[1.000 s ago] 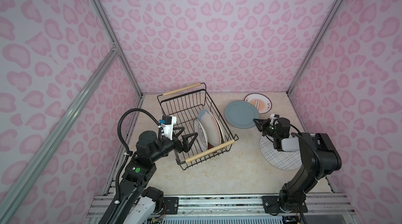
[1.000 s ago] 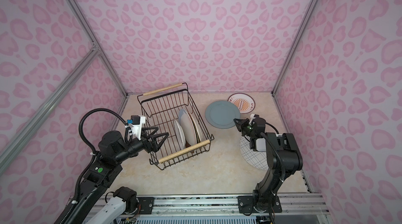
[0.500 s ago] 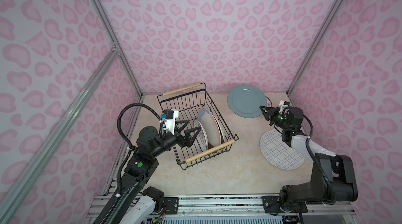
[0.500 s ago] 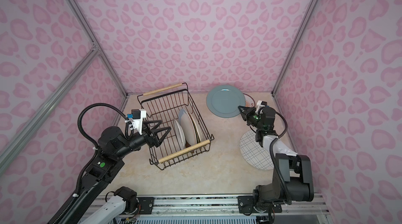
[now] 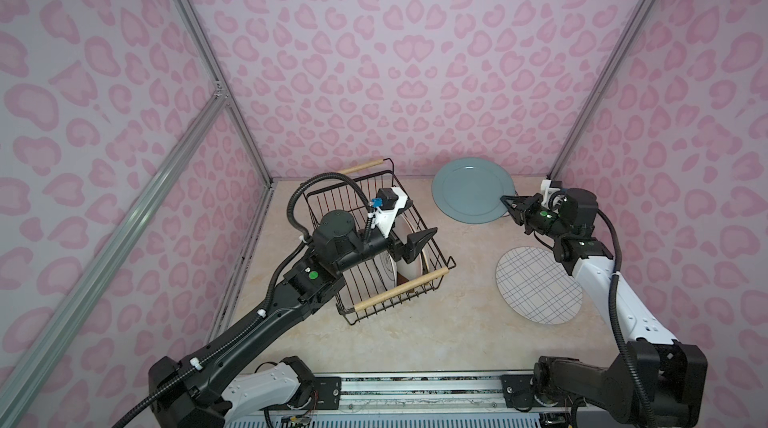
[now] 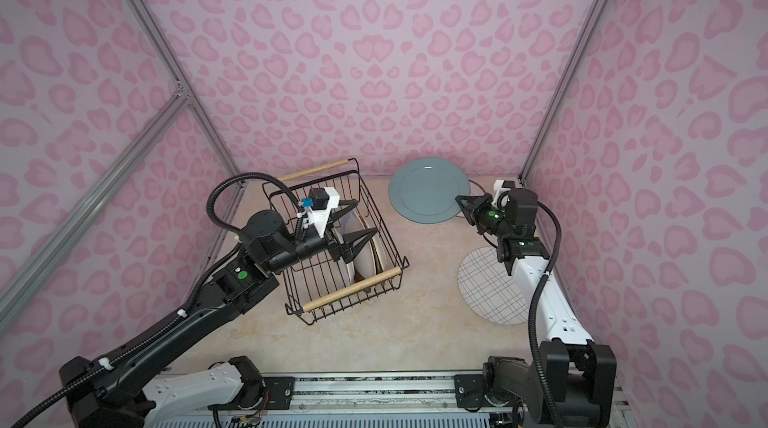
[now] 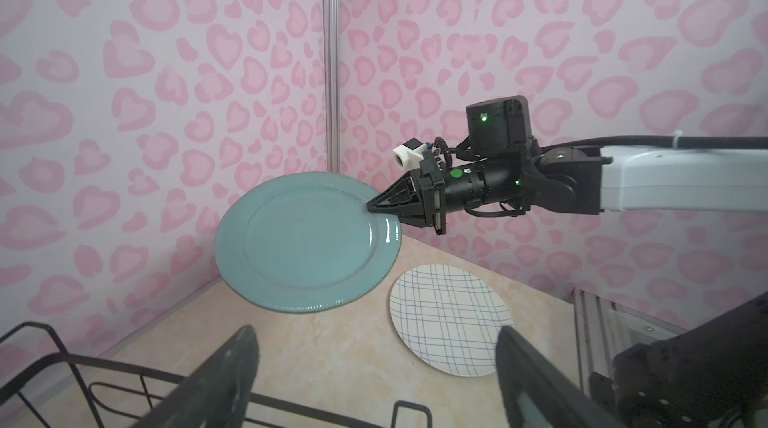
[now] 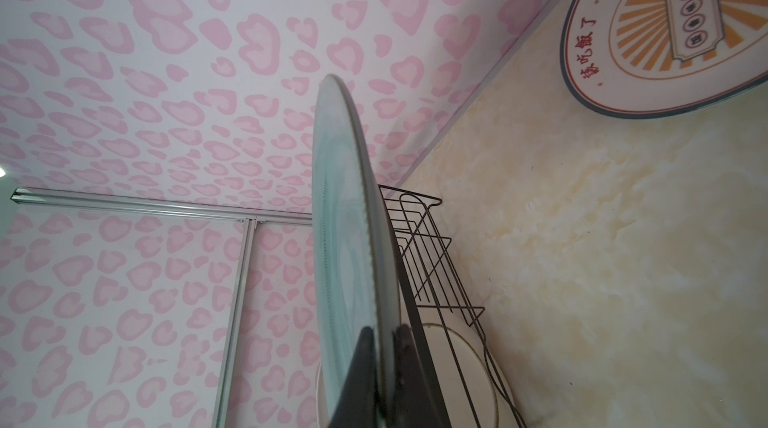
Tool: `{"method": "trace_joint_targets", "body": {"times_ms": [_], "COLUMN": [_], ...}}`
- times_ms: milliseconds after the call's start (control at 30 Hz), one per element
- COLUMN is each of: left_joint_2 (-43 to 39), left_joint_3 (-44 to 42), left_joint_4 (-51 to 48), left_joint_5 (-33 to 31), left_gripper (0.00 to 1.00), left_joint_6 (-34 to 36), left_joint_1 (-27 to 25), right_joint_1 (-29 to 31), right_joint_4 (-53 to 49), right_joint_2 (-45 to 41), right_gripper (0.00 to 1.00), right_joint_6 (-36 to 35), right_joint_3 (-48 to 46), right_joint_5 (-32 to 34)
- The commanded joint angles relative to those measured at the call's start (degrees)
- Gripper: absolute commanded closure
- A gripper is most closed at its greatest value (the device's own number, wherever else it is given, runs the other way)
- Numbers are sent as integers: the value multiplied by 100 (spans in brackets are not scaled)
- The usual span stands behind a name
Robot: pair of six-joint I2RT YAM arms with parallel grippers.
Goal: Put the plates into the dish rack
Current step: 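Lift the grey-green plate upright while the left gripper reaches over to grasp its rim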
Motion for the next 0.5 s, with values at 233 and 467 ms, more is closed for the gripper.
{"method": "trace_joint_targets", "body": {"times_ms": [233,467], "left_joint_2": [1456,2060], "left_joint_3": [948,1018], "left_joint_4": [-464,155], "left_joint_5": [-1483,-2258], "left_gripper": [12,20], "left_joint_6": [3534,4750], "left_joint_1": [-856,-1157], "right_joint_1": [8,33], "right_joint_4": [-160,-232], "right_joint_2": [-193,-372], "right_gripper": [100,100], "right_joint_6": [48,151], "right_joint_3": [338,384], "right_joint_5": [-208,-199]}}
